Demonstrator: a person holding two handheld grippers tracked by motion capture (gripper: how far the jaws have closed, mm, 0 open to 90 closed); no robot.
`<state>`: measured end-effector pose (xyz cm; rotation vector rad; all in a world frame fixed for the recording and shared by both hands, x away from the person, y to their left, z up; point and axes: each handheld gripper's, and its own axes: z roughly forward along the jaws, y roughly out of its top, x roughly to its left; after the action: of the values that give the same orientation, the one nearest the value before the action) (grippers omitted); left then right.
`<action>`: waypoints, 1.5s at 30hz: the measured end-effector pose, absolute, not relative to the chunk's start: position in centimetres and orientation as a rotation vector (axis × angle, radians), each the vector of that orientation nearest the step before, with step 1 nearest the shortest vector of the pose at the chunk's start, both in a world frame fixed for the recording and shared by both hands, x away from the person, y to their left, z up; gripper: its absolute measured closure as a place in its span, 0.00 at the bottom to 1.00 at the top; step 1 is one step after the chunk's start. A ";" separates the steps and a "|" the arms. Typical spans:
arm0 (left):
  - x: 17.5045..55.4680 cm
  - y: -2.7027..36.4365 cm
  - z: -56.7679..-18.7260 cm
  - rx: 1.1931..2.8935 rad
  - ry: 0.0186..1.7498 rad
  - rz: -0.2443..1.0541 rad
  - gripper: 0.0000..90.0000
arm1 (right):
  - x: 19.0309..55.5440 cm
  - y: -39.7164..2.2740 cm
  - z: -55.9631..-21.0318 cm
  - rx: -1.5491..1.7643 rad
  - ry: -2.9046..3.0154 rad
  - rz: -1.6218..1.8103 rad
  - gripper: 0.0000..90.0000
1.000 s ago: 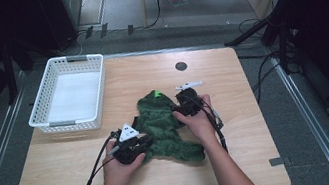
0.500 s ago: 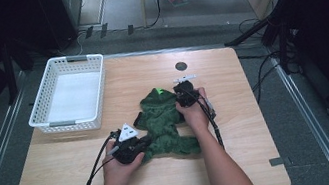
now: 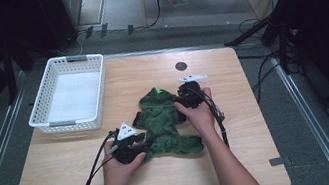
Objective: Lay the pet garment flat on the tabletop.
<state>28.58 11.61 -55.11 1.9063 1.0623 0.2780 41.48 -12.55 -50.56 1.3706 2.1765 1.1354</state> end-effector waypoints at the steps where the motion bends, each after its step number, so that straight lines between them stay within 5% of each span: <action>1: 28.5 11.9 -55.0 1.881 1.059 0.280 0.61 | 40.8 -12.5 -50.2 1.345 2.179 1.151 0.63; 7: 29.6 14.0 -54.3 1.701 1.176 0.340 0.53 | 38.5 -12.7 -49.4 1.277 2.194 1.162 0.65; 12: 31.4 14.3 -54.7 1.688 1.244 0.382 0.52 | 40.3 -11.9 -48.8 1.291 2.158 1.128 0.65; 19: 32.7 14.0 -55.2 1.741 1.319 0.296 0.69 | 43.5 -7.6 -49.5 1.397 2.170 1.194 0.63; 25: 32.5 13.8 -55.2 1.788 1.291 0.274 1.00 | 45.0 -5.7 -53.1 1.487 2.199 0.958 0.69; 32: 32.4 13.6 -55.3 1.810 1.303 0.283 1.00 | 45.9 -6.8 -53.7 1.474 2.106 0.908 0.69; 34: 32.5 13.9 -55.3 1.787 1.317 0.267 0.95 | 46.0 -7.1 -53.7 1.474 2.125 0.944 0.66; 40: 32.6 14.6 -54.9 1.683 1.328 0.295 0.62 | 43.9 -8.5 -51.1 1.357 2.099 1.114 0.61; 45: 34.2 13.4 -53.5 1.663 1.322 0.333 0.55 | 43.6 -10.4 -49.9 1.384 2.107 1.095 0.64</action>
<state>34.17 13.44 -53.55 1.6632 1.3224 0.3330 43.59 -10.41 -49.91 1.3836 2.1066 1.0952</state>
